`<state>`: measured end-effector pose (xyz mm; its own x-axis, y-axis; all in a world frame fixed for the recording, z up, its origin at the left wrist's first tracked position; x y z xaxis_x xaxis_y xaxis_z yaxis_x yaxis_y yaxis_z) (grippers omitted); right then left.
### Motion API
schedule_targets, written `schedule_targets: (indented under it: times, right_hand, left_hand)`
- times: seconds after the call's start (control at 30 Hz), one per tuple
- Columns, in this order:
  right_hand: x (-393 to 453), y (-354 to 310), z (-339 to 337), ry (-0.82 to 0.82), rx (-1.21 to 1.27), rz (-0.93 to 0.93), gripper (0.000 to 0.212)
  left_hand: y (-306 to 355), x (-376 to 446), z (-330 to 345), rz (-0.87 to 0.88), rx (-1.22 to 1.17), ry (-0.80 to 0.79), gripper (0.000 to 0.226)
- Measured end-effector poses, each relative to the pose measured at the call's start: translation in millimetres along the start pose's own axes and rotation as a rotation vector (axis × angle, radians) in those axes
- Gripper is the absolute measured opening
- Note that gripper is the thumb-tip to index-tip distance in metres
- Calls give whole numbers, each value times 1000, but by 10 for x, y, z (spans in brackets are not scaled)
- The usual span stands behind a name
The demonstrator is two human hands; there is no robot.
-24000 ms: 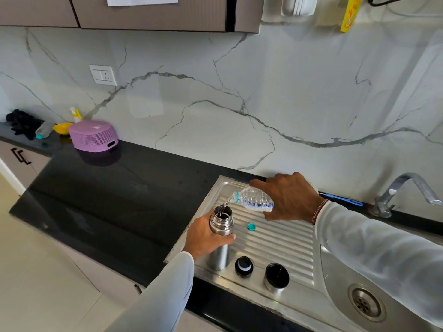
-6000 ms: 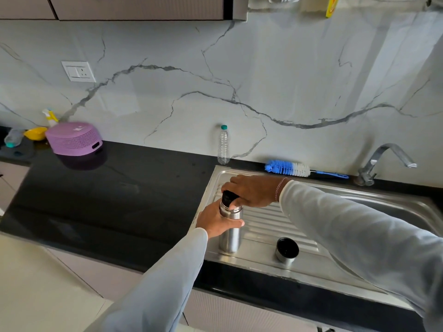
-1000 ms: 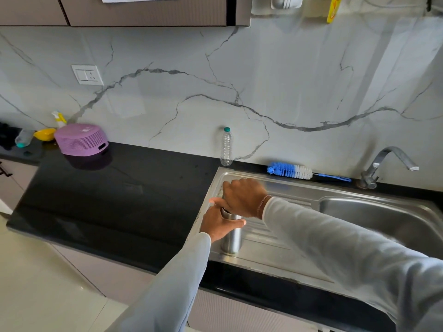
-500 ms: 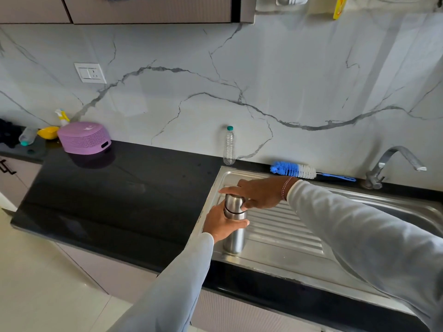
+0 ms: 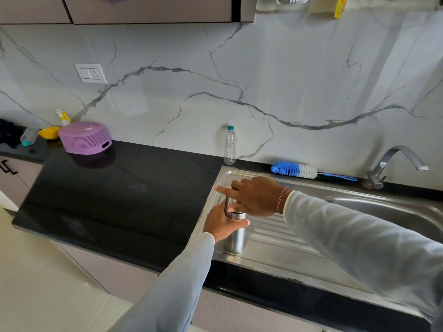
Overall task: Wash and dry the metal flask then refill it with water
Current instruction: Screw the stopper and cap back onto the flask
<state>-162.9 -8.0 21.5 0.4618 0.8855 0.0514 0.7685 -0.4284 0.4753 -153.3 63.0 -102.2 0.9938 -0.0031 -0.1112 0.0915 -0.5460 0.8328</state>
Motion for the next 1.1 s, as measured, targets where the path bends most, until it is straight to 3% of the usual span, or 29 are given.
schedule_targets:
  times: [0.07, 0.17, 0.27, 0.4, 0.5, 0.57, 0.63, 0.73, 0.8, 0.9, 1.0, 1.1]
  right_hand:
    - [-23, 20, 24, -20, -3, 48, 67]
    - [-14, 75, 30, -127, 33, 269, 78]
    - [52, 60, -9, -172, 39, 370, 89]
    - [137, 118, -18, -285, 10, 384, 98]
    - [89, 195, -53, -354, -40, 349, 97]
    - [60, 213, -68, -272, -77, 274, 98]
    - [24, 184, 72, -243, 86, 164, 96]
    - [-3, 128, 297, -346, 575, -9, 90]
    - [6, 166, 311, -369, 726, -14, 78]
    - [29, 198, 204, -304, 473, 68, 62]
    - [24, 145, -7, -153, 50, 191, 74]
    - [-12, 134, -66, -162, 17, 310, 78]
  left_hand:
    - [2, -8, -9, -3, 4, 6, 45]
    - [-7, -26, -26, -24, -15, 18, 31]
    - [-43, -39, -23, -48, -43, 27, 38]
    - [-75, -33, 21, -62, -27, -5, 63]
    - [-48, -43, -8, -37, -48, 10, 53]
    - [-6, -41, -13, -9, -31, 3, 45]
    - [13, -29, -15, -3, -12, -2, 52]
    - [-5, -22, -17, 1, -27, 16, 59]
    - [-8, -12, -10, 10, -21, 18, 56]
    - [-10, -4, -11, 6, -22, 9, 55]
    - [-5, -17, -11, 17, -29, 10, 40]
    - [-12, -27, -26, 9, -56, 28, 36]
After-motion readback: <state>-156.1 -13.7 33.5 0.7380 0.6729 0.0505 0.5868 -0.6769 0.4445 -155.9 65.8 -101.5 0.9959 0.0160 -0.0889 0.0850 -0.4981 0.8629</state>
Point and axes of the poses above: each hand's wrist, its own x-axis towards the middle knuckle, its own z-axis out of the palm, y = z × x, the point moved 9 cm from there along x, towards the middle knuckle, and after that the axes turned 3 degrees about -y, right-handed, at the moved point
